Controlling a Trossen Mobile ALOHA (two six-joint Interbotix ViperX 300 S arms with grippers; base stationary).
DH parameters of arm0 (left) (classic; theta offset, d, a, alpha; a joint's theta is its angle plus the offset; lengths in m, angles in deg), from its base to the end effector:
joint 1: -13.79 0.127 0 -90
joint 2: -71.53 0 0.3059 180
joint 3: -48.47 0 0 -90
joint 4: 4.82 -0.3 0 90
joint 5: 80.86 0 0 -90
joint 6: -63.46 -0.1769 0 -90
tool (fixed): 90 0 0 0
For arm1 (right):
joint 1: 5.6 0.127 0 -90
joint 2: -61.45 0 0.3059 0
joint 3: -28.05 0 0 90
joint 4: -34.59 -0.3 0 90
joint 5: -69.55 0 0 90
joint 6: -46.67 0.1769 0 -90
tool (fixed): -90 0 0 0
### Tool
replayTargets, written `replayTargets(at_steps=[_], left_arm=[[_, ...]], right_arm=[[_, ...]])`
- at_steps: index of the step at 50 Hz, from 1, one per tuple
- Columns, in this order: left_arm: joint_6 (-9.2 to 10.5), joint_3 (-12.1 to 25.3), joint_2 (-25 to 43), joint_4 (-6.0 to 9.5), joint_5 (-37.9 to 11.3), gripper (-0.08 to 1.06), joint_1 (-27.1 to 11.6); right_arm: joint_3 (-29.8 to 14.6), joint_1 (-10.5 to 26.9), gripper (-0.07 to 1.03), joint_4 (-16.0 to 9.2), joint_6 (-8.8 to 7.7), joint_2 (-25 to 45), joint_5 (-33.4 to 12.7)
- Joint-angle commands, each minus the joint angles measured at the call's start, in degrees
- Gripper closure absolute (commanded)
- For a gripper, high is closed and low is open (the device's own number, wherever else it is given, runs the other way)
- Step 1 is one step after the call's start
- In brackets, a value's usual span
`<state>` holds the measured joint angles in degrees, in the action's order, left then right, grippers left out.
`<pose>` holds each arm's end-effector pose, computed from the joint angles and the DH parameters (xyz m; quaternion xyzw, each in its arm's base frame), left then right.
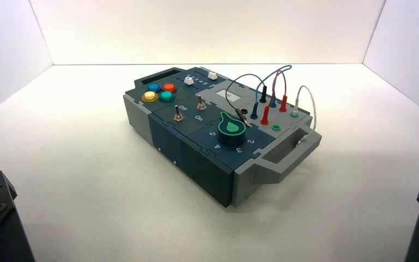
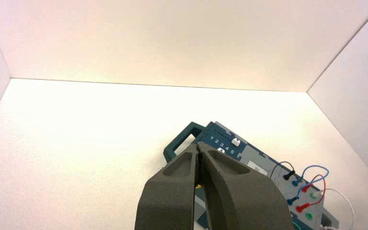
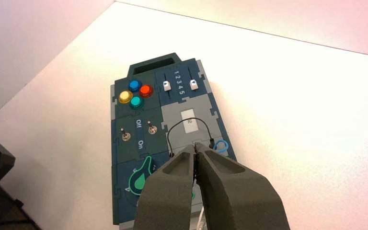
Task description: Pull the blue wire.
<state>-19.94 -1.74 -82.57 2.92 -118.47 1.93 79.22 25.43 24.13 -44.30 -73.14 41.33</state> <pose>0.1710 -0.0508 0.2624 -0.0949 0.2174 -0.1177 0.9643 0.1881 0.1309 0.2109 -0.0011 0.3086 0.2733 0.9111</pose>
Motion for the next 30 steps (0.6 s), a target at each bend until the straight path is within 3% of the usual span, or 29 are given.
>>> replayTargets(at_steps=[1, 19, 30], left_arm=[[-0.09, 1.93, 1.23, -0.09, 0.62, 1.01, 0.26], [-0.18, 3.08, 9.23, 0.09, 1.49, 1.01, -1.93], [-0.09, 5.45, 20.48, 0.18, 4.66, 1.01, -10.63]], right_arm=[[-1.14, 0.0, 0.98, -0.18, -0.09, 0.26, 0.7], [-0.88, 0.09, 0.98, -0.26, -0.09, 0.35, 0.7], [-0.79, 0.0, 0.98, -0.26, -0.09, 0.88, 1.14]])
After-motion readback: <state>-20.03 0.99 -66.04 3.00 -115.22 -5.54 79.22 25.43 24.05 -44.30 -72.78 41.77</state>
